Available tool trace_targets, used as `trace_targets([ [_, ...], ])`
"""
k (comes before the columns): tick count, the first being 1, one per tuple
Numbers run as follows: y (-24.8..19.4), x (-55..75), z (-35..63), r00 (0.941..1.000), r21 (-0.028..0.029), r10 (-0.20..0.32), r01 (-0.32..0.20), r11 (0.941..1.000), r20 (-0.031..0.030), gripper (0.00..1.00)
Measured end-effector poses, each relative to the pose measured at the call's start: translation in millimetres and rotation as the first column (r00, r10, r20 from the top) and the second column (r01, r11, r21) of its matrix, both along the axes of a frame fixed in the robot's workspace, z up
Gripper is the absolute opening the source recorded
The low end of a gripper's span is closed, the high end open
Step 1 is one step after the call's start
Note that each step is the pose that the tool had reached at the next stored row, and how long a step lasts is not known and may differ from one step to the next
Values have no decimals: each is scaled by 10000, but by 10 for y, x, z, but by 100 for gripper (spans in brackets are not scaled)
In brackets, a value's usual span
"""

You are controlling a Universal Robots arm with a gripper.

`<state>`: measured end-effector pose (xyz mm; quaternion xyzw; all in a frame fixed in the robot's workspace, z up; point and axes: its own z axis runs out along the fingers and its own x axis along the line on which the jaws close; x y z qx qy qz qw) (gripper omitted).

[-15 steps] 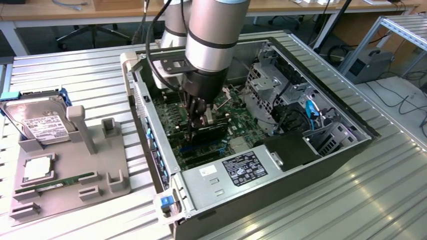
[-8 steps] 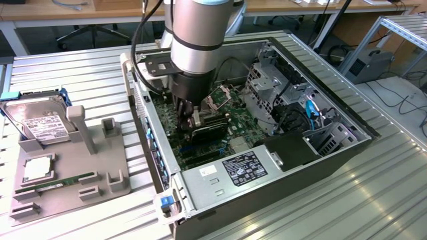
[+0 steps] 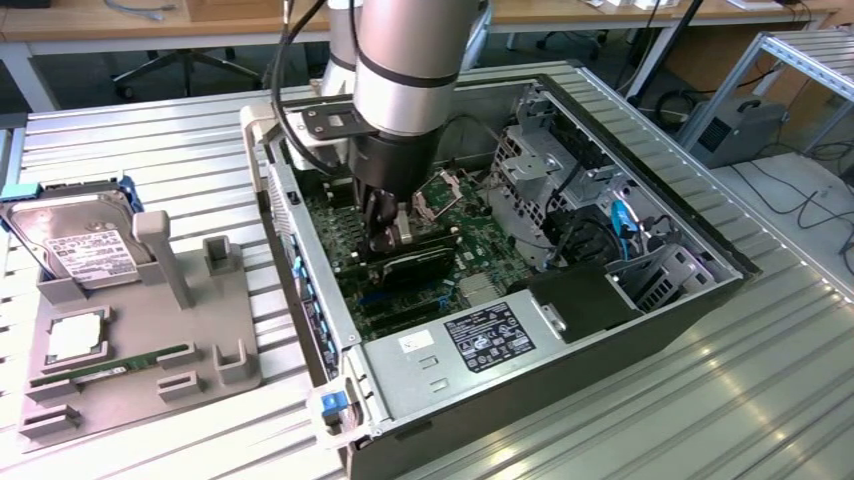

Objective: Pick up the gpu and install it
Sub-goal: 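Press down on the gpu until it lock into place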

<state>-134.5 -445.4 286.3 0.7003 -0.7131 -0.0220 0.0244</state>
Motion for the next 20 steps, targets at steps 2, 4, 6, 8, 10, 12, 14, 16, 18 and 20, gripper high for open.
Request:
trace_targets([
  [2,0,74,0,10000,1,1,-1,10000,-40,11],
  [4,0,164,1,9999,-1,0,0,10000,-106,11],
  [6,-1,257,1,9998,-2,2,-2,10000,-188,11],
  [8,0,341,1,9997,-1,0,0,10000,-257,11],
  [10,0,417,0,9995,0,2,-2,10000,-314,11],
  [12,0,471,0,9994,0,3,-3,10000,-346,11],
  [14,0,522,1,9993,-1,5,-5,10000,-373,11],
  [16,0,567,1,9992,0,6,-6,10000,-398,11],
  [18,-1,635,1,9991,-2,8,-8,10000,-431,11],
  [20,0,639,1,9991,0,6,-6,10000,-432,11],
])
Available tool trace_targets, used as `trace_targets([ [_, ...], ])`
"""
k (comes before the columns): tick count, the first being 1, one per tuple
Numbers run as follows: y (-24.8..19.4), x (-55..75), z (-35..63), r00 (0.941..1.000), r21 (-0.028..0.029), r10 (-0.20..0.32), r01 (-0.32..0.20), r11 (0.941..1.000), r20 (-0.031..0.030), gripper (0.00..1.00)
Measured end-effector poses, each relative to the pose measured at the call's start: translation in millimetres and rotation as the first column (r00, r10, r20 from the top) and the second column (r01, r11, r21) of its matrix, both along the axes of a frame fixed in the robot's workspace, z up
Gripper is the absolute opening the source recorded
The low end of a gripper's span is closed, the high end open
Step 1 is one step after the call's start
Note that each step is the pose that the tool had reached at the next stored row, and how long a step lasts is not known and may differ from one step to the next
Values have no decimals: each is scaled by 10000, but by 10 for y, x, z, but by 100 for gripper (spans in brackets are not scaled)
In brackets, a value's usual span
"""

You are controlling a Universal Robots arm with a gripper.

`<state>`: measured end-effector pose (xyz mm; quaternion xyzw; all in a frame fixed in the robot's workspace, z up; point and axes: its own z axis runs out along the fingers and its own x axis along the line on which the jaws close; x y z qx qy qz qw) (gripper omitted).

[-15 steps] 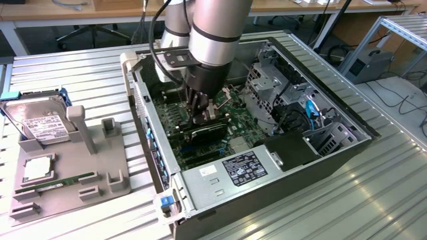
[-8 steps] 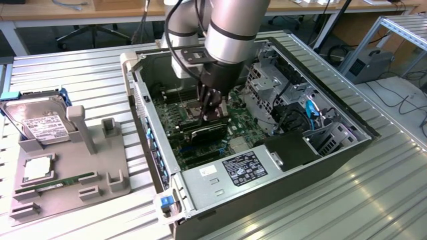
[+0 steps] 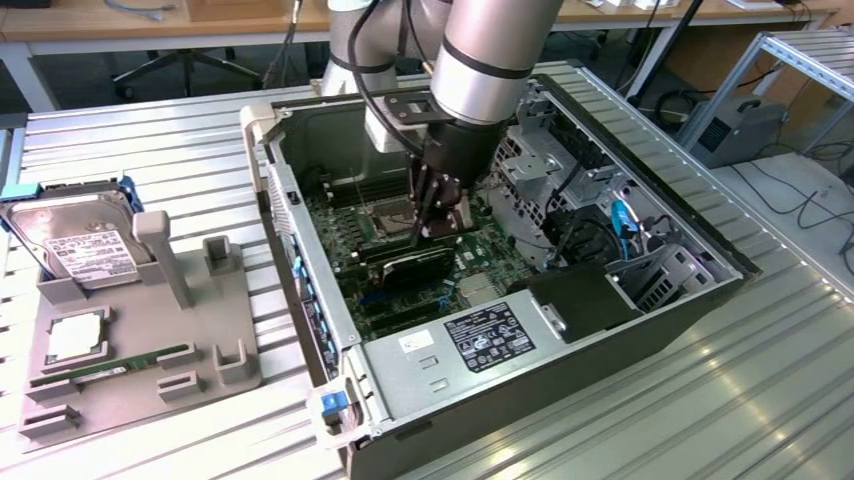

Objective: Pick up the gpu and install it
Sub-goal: 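Press down on the gpu until it lock into place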

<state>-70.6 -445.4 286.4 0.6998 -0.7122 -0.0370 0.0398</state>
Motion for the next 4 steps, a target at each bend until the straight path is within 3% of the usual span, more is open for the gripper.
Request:
trace_targets([
  [4,0,1,0,10000,0,1,-1,10000,0,11],
])
